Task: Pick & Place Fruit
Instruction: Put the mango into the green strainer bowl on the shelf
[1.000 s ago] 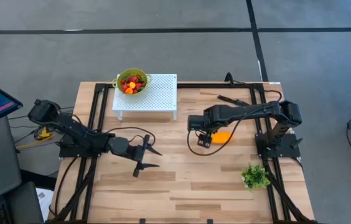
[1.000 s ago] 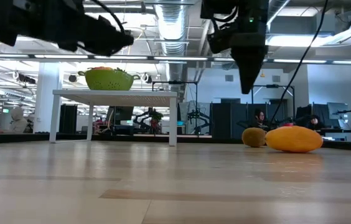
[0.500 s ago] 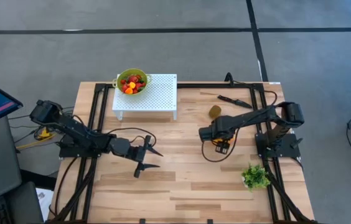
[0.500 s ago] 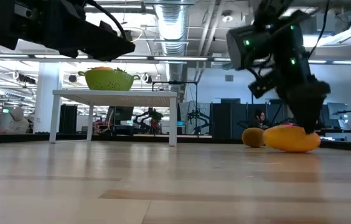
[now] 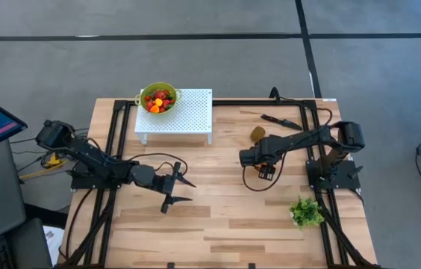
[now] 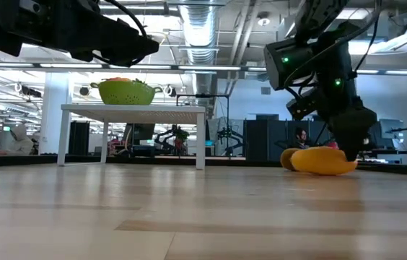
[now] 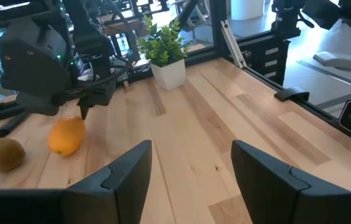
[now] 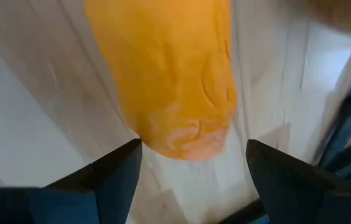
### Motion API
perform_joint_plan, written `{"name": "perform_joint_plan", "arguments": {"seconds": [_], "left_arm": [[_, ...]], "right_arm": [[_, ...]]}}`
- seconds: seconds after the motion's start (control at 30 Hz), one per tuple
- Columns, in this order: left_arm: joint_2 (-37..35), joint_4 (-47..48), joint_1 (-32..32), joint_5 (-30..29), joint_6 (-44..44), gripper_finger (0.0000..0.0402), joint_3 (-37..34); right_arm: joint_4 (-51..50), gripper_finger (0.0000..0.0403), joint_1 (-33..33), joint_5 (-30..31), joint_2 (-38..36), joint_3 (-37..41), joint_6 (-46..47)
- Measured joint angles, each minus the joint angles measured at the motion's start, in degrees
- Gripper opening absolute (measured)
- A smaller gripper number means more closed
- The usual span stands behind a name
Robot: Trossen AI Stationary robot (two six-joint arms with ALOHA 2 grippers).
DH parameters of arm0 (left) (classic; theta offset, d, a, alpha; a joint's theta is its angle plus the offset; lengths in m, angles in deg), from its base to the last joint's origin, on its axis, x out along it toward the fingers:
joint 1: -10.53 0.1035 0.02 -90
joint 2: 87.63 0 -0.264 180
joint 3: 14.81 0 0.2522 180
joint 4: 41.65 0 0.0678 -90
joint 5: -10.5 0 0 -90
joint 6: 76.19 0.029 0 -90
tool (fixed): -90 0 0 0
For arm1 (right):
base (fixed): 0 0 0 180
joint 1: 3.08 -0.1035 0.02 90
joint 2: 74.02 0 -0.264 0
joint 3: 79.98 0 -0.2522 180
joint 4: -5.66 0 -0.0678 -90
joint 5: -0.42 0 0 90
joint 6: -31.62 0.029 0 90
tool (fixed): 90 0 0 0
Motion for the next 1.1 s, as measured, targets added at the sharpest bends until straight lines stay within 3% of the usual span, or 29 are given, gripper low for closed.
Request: {"name": "perform_joint_plan", "arguments": {"seconds": [0.37,0.7,1.1], "left_arm": [[0.0,-0.43,0.0,0.0,0.02,0.0213,0.0],[0.0,-0.89,-0.01,0.01,0.02,0.0213,0.0],[0.0,-0.96,0.0,0.0,0.02,0.0213,0.0]], "right_arm": [[12.52,0.0282,4.18,-0.17,0.16,0.0,-6.24],[19.41,0.0282,8.92,-6.6,0.66,0.06,-8.05],[23.93,0.0282,10.59,-12.62,7.74,-0.92,-10.4]]}}
